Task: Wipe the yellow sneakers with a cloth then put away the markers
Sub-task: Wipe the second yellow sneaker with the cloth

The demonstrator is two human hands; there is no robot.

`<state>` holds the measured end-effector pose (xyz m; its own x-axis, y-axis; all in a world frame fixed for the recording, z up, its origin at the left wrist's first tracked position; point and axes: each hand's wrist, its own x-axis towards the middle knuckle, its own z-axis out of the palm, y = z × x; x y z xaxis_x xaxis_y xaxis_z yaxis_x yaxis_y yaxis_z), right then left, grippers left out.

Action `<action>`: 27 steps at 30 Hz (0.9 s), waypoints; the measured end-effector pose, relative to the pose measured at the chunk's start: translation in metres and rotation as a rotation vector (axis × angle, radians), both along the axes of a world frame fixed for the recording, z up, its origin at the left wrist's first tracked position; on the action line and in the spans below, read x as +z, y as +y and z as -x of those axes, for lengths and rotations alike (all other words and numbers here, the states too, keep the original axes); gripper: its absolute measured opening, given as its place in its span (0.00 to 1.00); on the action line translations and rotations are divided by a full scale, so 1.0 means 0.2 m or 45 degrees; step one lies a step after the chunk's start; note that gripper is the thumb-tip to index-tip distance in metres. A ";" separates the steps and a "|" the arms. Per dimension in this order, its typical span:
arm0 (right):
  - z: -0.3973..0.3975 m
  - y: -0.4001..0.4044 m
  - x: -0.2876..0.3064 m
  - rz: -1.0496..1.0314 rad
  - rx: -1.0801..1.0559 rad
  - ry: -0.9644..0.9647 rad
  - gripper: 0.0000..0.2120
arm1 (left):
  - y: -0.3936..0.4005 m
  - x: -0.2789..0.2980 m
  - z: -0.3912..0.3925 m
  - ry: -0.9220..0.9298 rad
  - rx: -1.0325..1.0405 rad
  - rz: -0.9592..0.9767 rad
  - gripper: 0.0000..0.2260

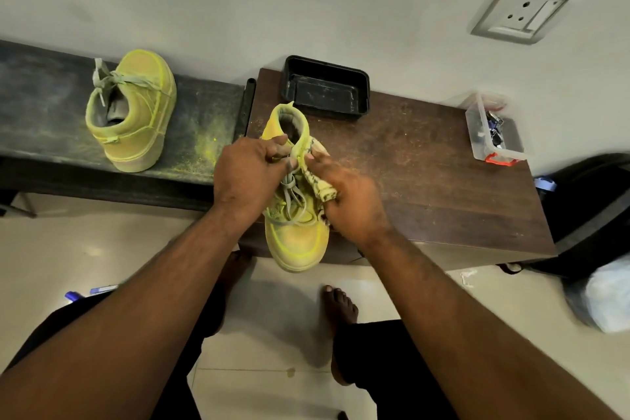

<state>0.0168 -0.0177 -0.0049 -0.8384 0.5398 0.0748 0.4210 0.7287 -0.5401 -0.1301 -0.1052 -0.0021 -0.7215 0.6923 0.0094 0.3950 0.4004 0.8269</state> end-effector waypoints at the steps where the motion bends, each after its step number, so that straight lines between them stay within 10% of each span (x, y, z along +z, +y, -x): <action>1: -0.02 -0.02 -0.03 -0.013 0.040 -0.018 0.36 | 0.00 -0.01 0.01 0.011 0.005 0.009 0.11; 6: -0.17 -0.05 -0.05 -0.269 0.386 -0.170 0.35 | 0.00 -0.02 0.00 0.067 0.029 0.020 0.09; 12: -0.25 0.01 0.16 0.053 0.648 -0.619 0.31 | 0.00 -0.03 0.00 0.089 0.008 0.001 0.10; 21: -0.05 0.13 0.19 -0.072 0.007 -0.018 0.27 | 0.00 -0.03 -0.01 0.091 0.001 -0.028 0.11; 27: 0.00 0.00 -0.01 -0.040 0.099 -0.151 0.37 | -0.01 -0.04 0.00 0.153 0.014 -0.022 0.11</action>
<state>0.0175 -0.0182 -0.0073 -0.8816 0.4718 -0.0117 0.4222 0.7774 -0.4663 -0.1297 -0.1067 -0.0104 -0.7222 0.6832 0.1083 0.4872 0.3912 0.7808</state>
